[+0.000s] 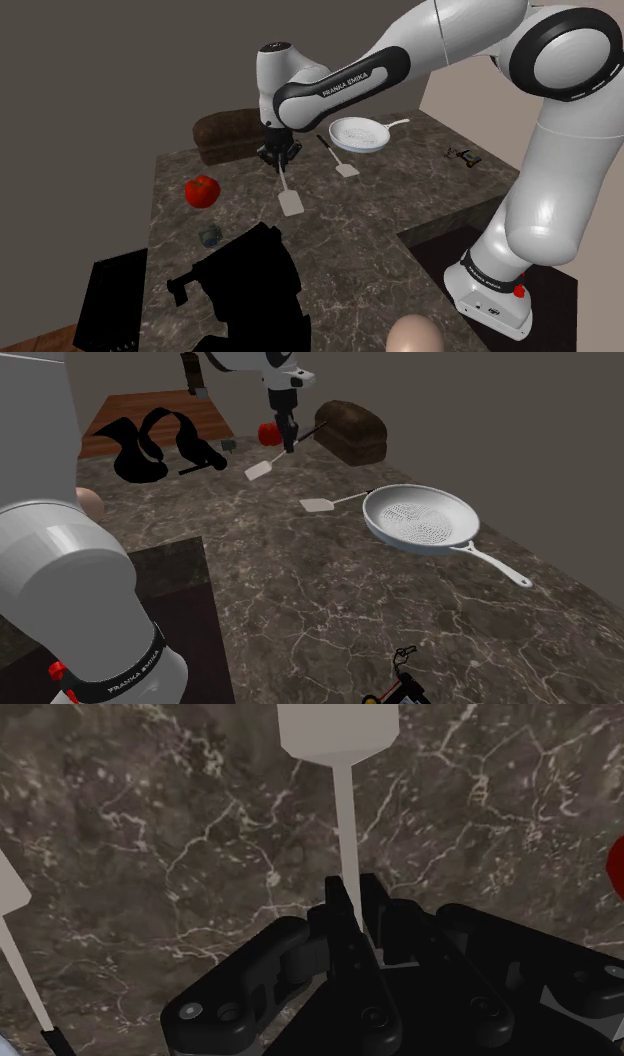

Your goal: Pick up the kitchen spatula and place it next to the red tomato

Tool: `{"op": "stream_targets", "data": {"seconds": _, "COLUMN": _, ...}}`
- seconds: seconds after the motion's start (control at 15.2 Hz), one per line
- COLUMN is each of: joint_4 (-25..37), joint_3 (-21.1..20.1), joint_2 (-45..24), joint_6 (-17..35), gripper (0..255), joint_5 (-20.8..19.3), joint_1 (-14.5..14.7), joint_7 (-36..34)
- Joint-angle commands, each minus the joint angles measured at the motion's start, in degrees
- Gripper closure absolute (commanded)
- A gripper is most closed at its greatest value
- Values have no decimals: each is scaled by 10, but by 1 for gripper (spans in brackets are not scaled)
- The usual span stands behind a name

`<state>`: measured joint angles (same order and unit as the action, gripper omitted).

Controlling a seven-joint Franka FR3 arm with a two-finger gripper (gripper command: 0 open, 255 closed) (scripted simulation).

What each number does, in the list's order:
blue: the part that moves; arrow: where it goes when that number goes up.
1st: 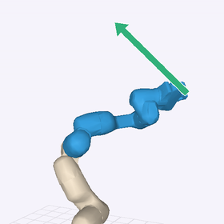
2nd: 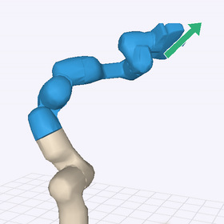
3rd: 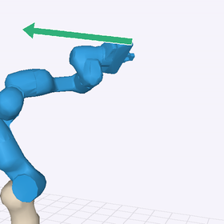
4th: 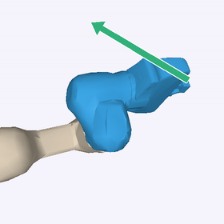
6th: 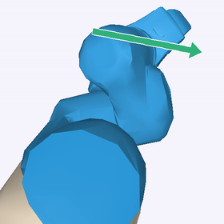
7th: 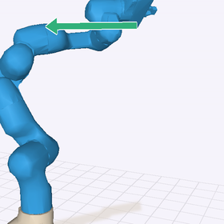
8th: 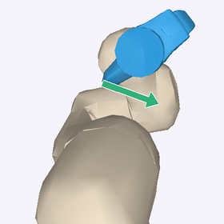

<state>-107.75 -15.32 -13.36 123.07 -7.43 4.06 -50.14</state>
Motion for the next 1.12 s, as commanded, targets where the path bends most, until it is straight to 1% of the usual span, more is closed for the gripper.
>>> {"op": "stream_targets", "data": {"seconds": 0.0, "joint_4": -9, "joint_3": 1, "joint_2": -6, "joint_6": 14, "gripper": 255, "joint_5": -3, "joint_1": 0, "joint_7": -2}}
{"op": "stream_targets", "data": {"seconds": 0.4, "joint_4": -29, "joint_3": 4, "joint_2": -29, "joint_6": 56, "gripper": 255, "joint_5": -13, "joint_1": 2, "joint_7": -10}}
{"op": "stream_targets", "data": {"seconds": 0.92, "joint_4": -29, "joint_3": 4, "joint_2": -29, "joint_6": 56, "gripper": 255, "joint_5": -13, "joint_1": 2, "joint_7": -10}}
{"op": "stream_targets", "data": {"seconds": 0.99, "joint_4": -29, "joint_3": 4, "joint_2": -29, "joint_6": 56, "gripper": 0, "joint_5": -13, "joint_1": 2, "joint_7": -10}}
{"op": "stream_targets", "data": {"seconds": 1.06, "joint_4": -29, "joint_3": 4, "joint_2": -29, "joint_6": 56, "gripper": 0, "joint_5": -13, "joint_1": 2, "joint_7": -10}}
